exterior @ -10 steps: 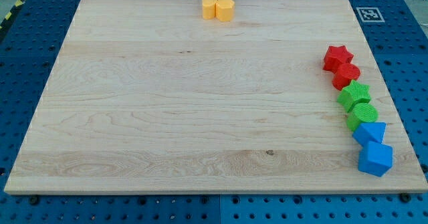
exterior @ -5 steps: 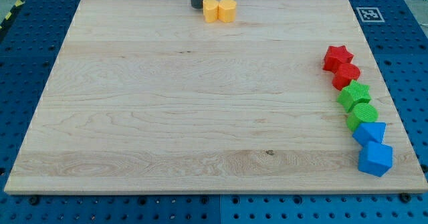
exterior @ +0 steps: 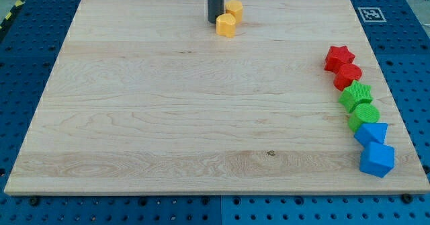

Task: Separate the yellow heart from the yellow hexagon

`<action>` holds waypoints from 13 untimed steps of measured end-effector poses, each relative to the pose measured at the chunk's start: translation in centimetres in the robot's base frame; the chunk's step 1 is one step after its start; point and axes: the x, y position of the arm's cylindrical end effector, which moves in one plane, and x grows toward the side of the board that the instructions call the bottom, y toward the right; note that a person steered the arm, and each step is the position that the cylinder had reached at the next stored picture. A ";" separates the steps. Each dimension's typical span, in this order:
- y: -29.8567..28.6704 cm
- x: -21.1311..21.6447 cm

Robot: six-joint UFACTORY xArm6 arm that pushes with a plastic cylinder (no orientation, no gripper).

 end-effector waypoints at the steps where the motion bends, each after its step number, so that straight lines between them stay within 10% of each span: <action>1: 0.7 0.9; 13: 10.9 3.0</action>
